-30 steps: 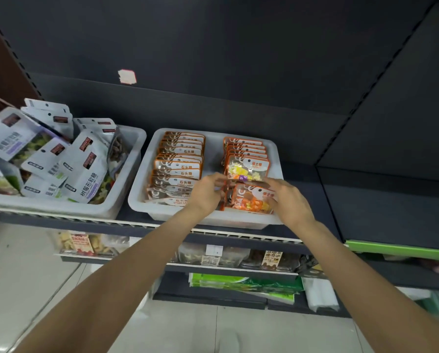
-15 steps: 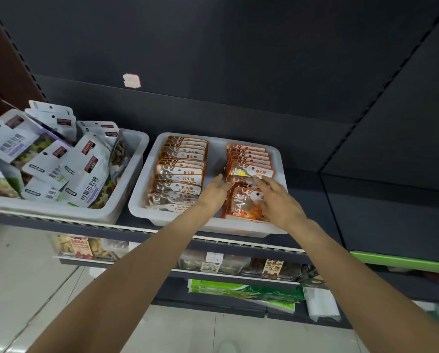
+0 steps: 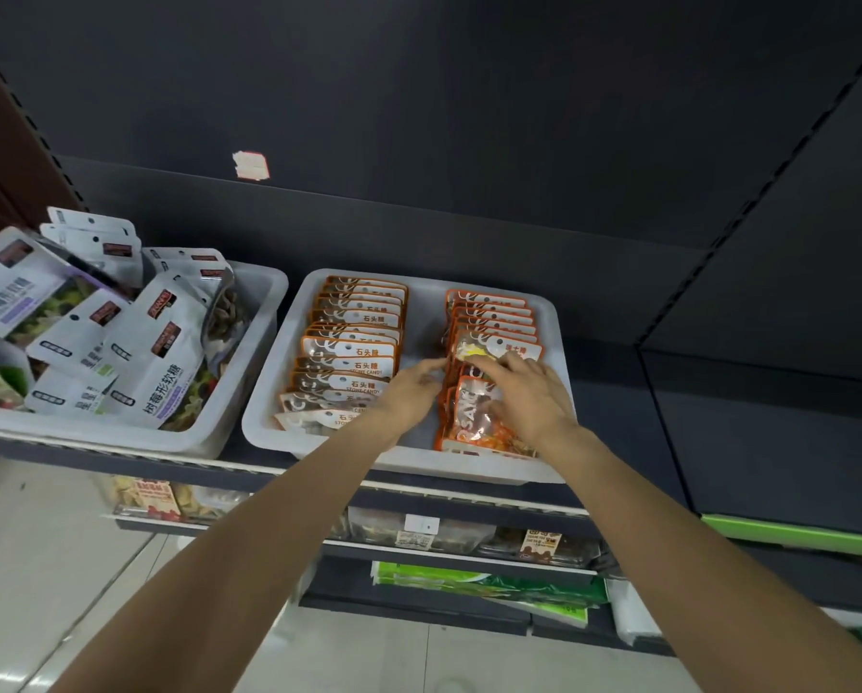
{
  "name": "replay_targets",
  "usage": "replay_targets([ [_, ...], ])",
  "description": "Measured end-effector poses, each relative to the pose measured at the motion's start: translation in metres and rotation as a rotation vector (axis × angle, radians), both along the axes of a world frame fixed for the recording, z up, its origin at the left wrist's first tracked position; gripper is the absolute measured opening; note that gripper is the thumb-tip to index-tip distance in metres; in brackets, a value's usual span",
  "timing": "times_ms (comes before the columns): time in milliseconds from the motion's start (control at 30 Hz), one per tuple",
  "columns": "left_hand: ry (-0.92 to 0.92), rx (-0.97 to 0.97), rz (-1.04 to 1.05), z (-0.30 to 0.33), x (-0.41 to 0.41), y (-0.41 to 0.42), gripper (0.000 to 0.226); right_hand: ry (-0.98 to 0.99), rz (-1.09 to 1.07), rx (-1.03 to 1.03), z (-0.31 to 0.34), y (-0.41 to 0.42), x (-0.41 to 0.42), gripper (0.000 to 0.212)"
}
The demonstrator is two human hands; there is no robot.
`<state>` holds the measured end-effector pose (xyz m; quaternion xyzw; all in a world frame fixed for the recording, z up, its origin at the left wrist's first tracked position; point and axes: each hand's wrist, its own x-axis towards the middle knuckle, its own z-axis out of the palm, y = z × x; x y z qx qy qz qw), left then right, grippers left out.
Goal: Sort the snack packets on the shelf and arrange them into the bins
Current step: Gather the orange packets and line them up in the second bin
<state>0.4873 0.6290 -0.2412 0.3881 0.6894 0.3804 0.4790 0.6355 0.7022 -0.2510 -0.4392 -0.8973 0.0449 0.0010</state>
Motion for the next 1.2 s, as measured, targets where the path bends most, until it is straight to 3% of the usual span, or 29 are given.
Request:
replay_targets([
  [100, 0.122, -0.045, -0.071, -0.013, -0.004, 0.003, 0.046, -0.100, -0.029, 0.008, -0.004, 0.007, 0.015, 0.067],
  [333, 0.051, -0.111, -0.089, -0.027, -0.005, 0.012, 0.074, -0.135, 0.000, 0.026, -0.005, 0.012, 0.018, 0.067],
  [467, -0.003, -0.149, -0.114, -0.032, -0.009, 0.023, 0.076, -0.100, 0.001, 0.013, -0.003, 0.013, 0.025, 0.064],
  [600, 0.091, -0.181, -0.122, -0.046, -0.013, 0.029, 0.072, -0.087, 0.019, 0.015, -0.001, 0.014, 0.026, 0.060],
  [767, 0.117, -0.231, -0.120, -0.061, -0.017, 0.033, 0.085, -0.085, 0.024, 0.007, -0.002, 0.013, 0.024, 0.060],
  [933, 0.217, -0.254, -0.138, -0.071, -0.020, 0.044, 0.085, -0.072, 0.018, 0.004, -0.002, 0.015, 0.025, 0.061],
  [1200, 0.240, -0.256, -0.120, -0.079, -0.022, 0.052, 0.061, -0.076, 0.017, 0.004, -0.002, 0.014, 0.024, 0.062],
])
